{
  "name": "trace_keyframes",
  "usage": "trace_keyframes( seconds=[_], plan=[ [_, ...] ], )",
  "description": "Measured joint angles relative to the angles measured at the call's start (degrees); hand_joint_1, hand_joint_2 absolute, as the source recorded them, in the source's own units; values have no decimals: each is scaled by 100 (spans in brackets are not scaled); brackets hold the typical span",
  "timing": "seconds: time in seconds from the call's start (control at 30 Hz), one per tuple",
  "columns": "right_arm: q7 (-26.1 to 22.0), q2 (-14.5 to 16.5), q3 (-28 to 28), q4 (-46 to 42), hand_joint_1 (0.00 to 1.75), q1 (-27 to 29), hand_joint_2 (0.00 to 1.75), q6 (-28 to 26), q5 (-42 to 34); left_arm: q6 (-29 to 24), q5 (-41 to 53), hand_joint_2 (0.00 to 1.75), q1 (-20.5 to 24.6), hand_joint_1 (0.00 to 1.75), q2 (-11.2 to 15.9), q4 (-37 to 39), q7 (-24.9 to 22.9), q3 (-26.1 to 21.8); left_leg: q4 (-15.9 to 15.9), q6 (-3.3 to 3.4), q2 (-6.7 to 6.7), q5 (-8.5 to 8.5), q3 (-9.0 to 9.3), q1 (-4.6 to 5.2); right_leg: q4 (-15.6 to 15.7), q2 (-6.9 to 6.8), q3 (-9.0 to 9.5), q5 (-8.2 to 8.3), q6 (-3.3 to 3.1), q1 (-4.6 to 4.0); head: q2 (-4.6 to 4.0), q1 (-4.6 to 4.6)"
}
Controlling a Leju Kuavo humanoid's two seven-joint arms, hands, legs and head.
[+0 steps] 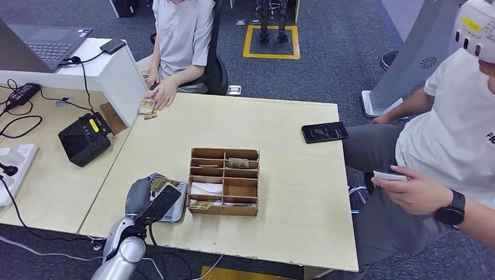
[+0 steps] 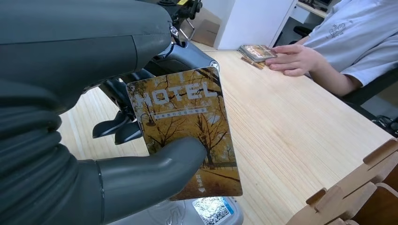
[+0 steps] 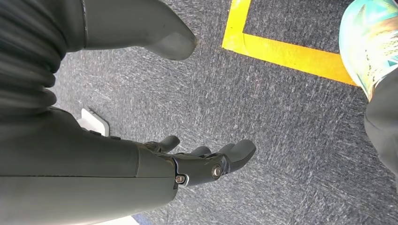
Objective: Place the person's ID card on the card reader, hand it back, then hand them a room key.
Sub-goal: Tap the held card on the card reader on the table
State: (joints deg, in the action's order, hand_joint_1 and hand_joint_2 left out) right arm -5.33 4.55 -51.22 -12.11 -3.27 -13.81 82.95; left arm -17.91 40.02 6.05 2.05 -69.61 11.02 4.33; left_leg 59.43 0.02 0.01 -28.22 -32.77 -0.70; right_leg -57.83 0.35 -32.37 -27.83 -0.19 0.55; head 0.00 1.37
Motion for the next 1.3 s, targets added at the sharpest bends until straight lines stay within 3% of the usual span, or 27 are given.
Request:
trace_keyframes(
  seconds=[0.9,1.3],
  plan=[
    [-35,22,-45,0,0,-1,175,-6,34,-120,731,175,-27,175,-240,157,19,0,0,0,-4,0,4,1,0,-4,7,0,0,0,0,1],
    [-82,22,-45,0,0,-19,175,1,192,-298,1193,175,410,175,-327,994,-116,0,-1,6,-15,4,20,4,0,-18,31,-1,1,3,0,1]
  ],
)
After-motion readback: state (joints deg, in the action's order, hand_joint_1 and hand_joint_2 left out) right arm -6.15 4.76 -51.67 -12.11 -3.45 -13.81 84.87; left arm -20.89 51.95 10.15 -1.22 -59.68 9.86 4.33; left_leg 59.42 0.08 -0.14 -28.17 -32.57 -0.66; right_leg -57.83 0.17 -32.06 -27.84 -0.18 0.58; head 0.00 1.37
